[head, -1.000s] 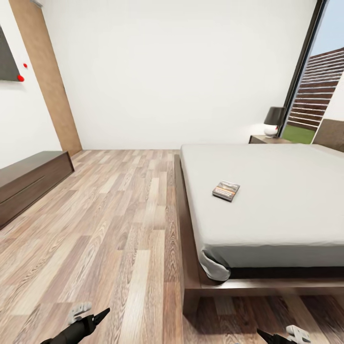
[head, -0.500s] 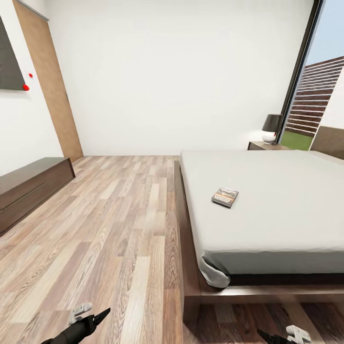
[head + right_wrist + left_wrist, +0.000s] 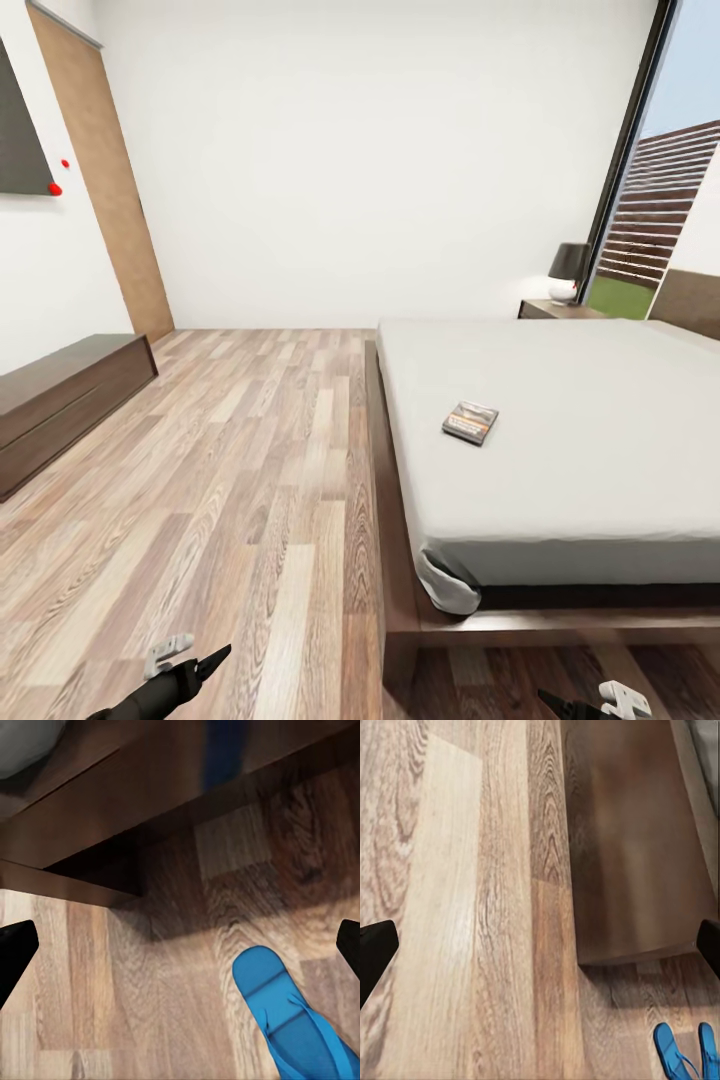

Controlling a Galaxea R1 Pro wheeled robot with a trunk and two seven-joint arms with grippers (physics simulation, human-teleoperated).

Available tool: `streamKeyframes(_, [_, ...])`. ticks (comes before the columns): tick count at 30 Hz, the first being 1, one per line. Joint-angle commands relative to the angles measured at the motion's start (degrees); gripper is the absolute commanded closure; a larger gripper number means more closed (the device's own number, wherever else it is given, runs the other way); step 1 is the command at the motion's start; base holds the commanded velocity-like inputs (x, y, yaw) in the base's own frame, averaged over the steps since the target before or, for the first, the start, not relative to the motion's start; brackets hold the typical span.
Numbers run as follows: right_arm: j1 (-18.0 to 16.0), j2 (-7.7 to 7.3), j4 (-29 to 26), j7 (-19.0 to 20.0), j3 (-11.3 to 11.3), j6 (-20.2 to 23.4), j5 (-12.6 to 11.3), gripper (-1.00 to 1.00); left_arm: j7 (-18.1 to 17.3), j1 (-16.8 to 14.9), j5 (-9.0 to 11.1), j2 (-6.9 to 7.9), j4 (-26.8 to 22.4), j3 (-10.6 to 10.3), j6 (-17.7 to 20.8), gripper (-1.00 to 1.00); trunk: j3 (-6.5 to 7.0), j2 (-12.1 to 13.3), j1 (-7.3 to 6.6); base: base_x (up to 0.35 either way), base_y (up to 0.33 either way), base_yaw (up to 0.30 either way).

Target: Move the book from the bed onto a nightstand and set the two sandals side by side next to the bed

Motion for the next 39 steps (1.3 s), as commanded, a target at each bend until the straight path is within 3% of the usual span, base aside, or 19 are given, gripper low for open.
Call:
streamKeyframes(1, [0.0, -0.01, 0.1, 0.2, -0.4, -0.1, 0.4, -1.0, -0.1, 0.0, -0.6, 0.0, 0.0, 0.4, -0.4, -1.0, 0.13, 0.4, -0.24, 0.0, 0.0, 0.0])
streamKeyframes(39, [0.0, -0.01, 0.1, 0.2, -0.4, -0.1, 0.4, -1.0, -0.1, 0.0, -0.6, 0.0, 0.0, 0.4, -0.4, -1.0, 6.95, 15.6, -8.58, 0.0, 0.0, 0.0])
